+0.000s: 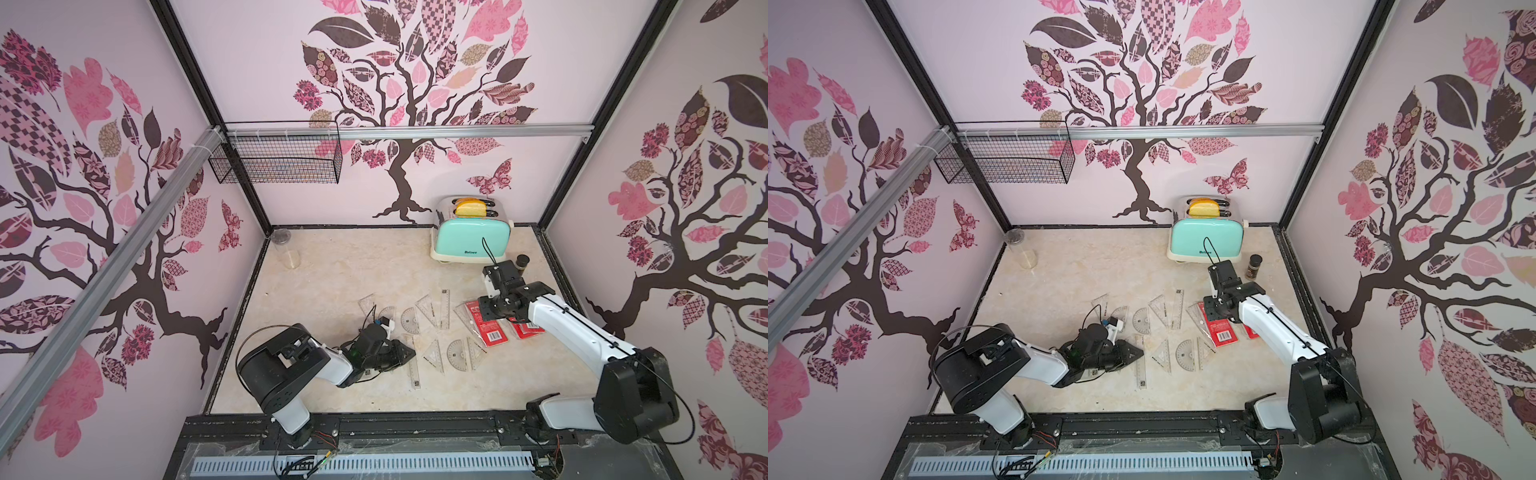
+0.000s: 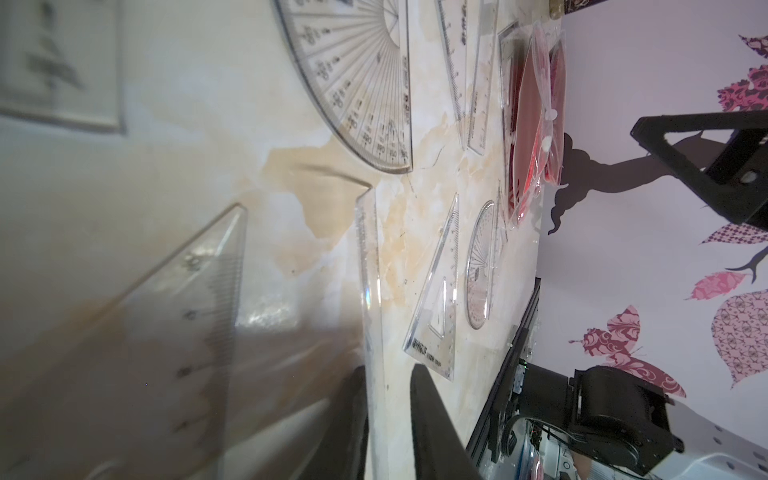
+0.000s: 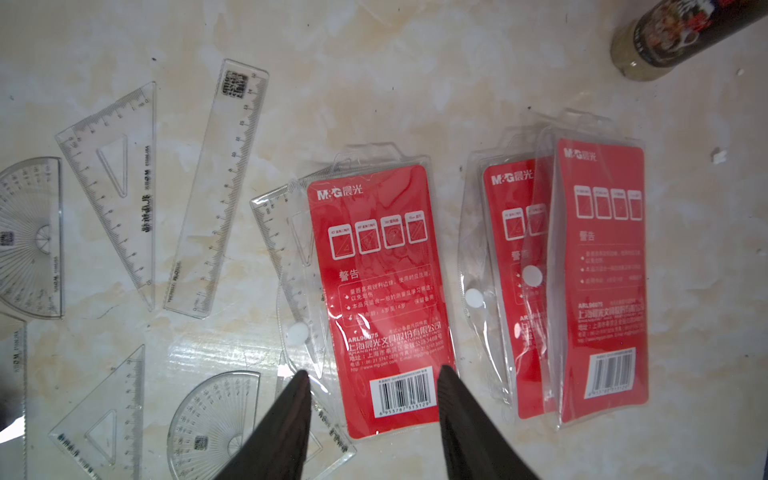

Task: Open the ruler set and take out the ruler
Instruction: Place the ruler at the center of the board.

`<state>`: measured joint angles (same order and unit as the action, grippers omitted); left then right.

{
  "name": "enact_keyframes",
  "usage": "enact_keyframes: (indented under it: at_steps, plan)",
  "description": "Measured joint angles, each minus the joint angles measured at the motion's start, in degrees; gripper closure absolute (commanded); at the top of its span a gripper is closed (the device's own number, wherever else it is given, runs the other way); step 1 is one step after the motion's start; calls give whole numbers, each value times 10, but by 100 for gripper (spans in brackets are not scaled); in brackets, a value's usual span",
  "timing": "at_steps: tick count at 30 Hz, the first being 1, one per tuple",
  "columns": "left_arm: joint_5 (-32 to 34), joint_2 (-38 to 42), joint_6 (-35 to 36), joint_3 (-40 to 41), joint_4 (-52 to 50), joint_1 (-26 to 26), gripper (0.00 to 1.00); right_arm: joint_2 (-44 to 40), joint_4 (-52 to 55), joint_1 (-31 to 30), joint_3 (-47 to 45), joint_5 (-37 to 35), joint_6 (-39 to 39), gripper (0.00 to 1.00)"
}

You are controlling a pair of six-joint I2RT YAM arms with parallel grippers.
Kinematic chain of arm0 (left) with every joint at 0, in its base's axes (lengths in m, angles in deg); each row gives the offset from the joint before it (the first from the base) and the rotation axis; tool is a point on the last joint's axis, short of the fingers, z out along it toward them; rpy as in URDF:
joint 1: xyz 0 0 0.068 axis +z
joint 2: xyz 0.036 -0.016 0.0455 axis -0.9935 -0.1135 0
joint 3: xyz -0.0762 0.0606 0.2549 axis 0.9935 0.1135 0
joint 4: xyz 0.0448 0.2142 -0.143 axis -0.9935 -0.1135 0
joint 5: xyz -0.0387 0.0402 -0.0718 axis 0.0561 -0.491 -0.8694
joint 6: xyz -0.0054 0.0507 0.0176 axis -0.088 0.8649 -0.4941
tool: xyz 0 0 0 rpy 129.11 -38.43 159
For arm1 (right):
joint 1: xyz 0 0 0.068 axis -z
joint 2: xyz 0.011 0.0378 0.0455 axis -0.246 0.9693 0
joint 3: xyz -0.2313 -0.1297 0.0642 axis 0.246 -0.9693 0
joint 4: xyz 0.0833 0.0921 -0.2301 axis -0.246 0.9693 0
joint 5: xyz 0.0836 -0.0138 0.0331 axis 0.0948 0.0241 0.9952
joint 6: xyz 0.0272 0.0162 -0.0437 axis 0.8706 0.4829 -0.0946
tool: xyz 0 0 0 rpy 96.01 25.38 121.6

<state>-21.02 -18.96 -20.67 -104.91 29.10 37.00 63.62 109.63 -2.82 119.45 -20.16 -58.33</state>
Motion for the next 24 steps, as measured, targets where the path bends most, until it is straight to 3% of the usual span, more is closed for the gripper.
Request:
enact_keyframes:
  at_steps: [14,24]
  plan:
    - [47,128,49,-9,-161,1,47,58,-13,-71,-4,-24,21,36]
    - [84,248,92,-35,-267,1,44,171,-8,-92,0,-102,54,37]
